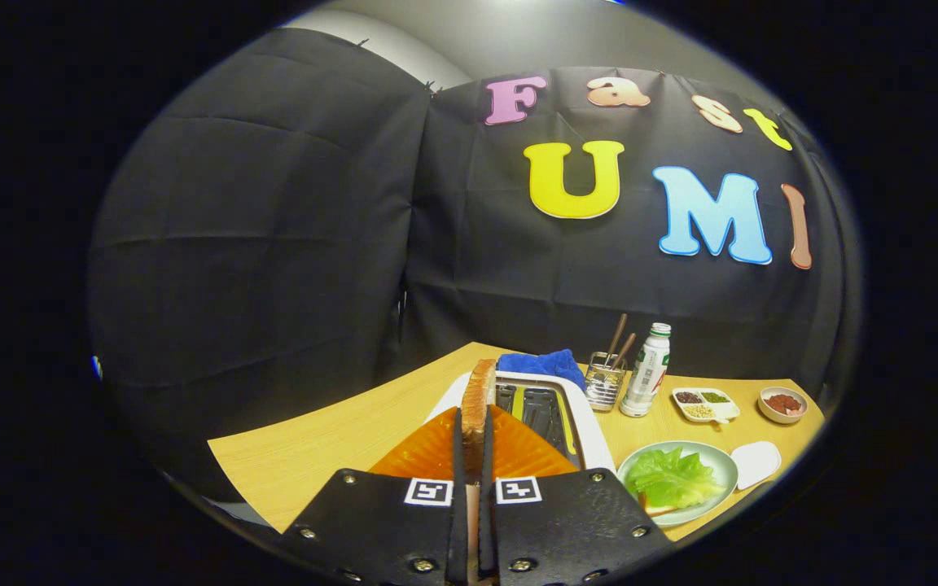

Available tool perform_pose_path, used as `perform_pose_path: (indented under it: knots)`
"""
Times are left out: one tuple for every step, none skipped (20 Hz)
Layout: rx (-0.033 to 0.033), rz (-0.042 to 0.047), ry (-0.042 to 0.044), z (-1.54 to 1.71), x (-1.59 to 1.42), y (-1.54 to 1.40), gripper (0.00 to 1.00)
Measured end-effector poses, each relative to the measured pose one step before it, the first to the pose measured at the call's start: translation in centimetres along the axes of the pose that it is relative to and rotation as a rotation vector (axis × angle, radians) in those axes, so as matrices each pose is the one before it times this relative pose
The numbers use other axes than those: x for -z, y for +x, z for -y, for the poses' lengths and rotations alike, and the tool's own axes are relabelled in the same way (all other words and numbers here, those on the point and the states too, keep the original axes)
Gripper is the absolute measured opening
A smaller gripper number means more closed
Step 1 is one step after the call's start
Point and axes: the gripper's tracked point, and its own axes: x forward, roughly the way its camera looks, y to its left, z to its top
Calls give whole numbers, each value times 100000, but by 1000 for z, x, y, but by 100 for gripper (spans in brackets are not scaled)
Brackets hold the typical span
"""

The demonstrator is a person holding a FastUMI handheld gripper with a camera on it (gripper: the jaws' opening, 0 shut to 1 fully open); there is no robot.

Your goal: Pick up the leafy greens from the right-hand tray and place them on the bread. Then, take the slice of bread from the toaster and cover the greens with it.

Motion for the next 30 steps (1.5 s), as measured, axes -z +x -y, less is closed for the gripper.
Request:
perform_pose_path:
  knots:
    - [-180,591,190,37,-95,-111,5]
    - [-481,-16,227,86,-47,-32,5]
    - [-272,40,686,62,-105,-66,5]
    - [-31,189,453,114,-51,-51,5]
    - [90,616,481,189,-362,-43,5]
    - [-31,464,-4,53,-334,-139,5]
    - [19,895,-30,26,-549,-107,5]
    - [-201,715,-219,21,-414,-188,5]
    - [-465,771,10,-53,-507,-137,5]
    - [-97,985,450,184,-408,-212,5]
    - [329,1256,941,264,-565,-221,5]
    - [-170,1204,784,230,-544,-115,5]
    - [-190,892,430,239,-714,-262,5]
    - [-241,1163,701,213,-752,-243,5]
    - [-237,1230,850,186,-873,-230,5]
    - [-109,952,-74,288,-746,-226,5]
    - [-153,549,-48,351,-777,-289,5]
    - [-113,943,348,203,-597,-388,5]
    - [906,1172,-772,490,-697,-401,5]
    - [727,1493,6,537,-723,-350,5]
    - [-74,408,576,247,-409,-235,5]
    - [90,103,207,249,-96,-407,5]
    - [58,-563,-526,379,-230,-433,5]
    - [-392,-780,255,238,117,-410,5]
    - [-119,-183,-48,217,50,-355,5]
    - [769,164,-738,585,-118,-473,5]
    - [683,45,-529,545,-101,-496,5]
    - [845,144,-487,589,97,-415,5]
    - [-82,-653,-295,628,302,-506,5]
    - [716,-481,42,851,502,-477,5]
